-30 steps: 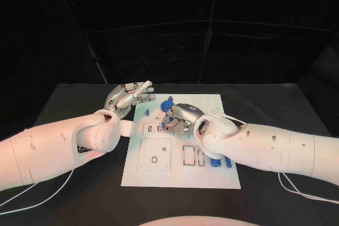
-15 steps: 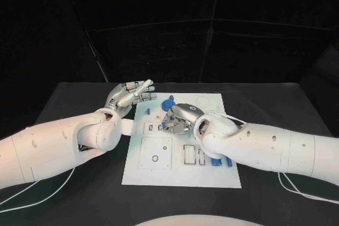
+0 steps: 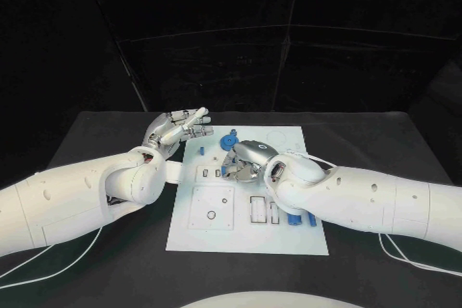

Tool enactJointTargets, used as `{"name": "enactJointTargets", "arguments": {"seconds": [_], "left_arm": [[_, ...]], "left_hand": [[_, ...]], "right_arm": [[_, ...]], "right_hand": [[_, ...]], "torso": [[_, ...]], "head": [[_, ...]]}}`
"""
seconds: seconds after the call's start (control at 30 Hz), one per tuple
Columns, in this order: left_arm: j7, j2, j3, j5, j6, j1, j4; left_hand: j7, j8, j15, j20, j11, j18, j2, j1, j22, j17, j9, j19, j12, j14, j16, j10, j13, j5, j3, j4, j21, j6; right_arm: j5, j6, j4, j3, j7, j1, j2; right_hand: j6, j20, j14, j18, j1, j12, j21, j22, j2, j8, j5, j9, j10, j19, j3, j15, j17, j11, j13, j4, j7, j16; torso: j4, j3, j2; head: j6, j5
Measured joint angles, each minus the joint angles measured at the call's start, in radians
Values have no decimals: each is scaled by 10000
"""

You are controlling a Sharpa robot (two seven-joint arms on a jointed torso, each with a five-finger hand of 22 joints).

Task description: Assemble the parts on the task board

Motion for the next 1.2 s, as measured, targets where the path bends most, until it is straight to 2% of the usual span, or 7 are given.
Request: {"name": "enactJointTargets", "arguments": {"seconds": [0.47,0.6,0.73,1.2], "left_arm": [[-3,1,0,0,3,0,-6],[-5,0,0,0,5,0,-6],[-7,0,0,0,6,0,-7],[-12,2,0,0,15,0,-13]], "left_hand": [[0,0,0,0,0,1,0,0,0,-1,0,0,0,0,1,0,0,0,0,0,0,0],[0,0,0,0,0,0,0,0,1,0,0,0,0,0,1,0,0,0,0,0,0,0],[0,0,0,0,0,0,0,0,1,0,0,0,0,0,1,0,0,0,0,0,0,0],[0,0,0,0,0,0,0,0,2,0,0,0,0,0,1,0,0,0,0,0,0,0]], "right_arm": [[-54,101,-9,1,-88,4,-1],[-62,101,-10,0,-98,2,0],[-70,99,-10,-2,-106,1,2],[-84,68,-7,-6,-130,-4,7]], "right_hand": [[37,0,0,0,-69,-124,0,0,-69,-34,0,-35,-109,0,-4,0,4,35,-1,2,-63,0],[-41,0,0,0,-119,-123,0,0,-120,-106,-37,-39,-145,0,-6,0,3,70,-1,4,9,0],[-113,0,0,0,-197,-185,0,0,-199,-146,-37,-49,-145,0,-6,0,2,71,0,4,14,0],[-136,0,0,0,-235,-185,0,-1,-236,-184,-77,-78,-180,0,-33,0,1,107,-1,31,18,-1]], "torso": [[0,-3,0],[0,-5,0],[0,-6,0],[0,-6,0]], "head": [[-16,14],[-17,14],[-18,18],[-27,23]]}}
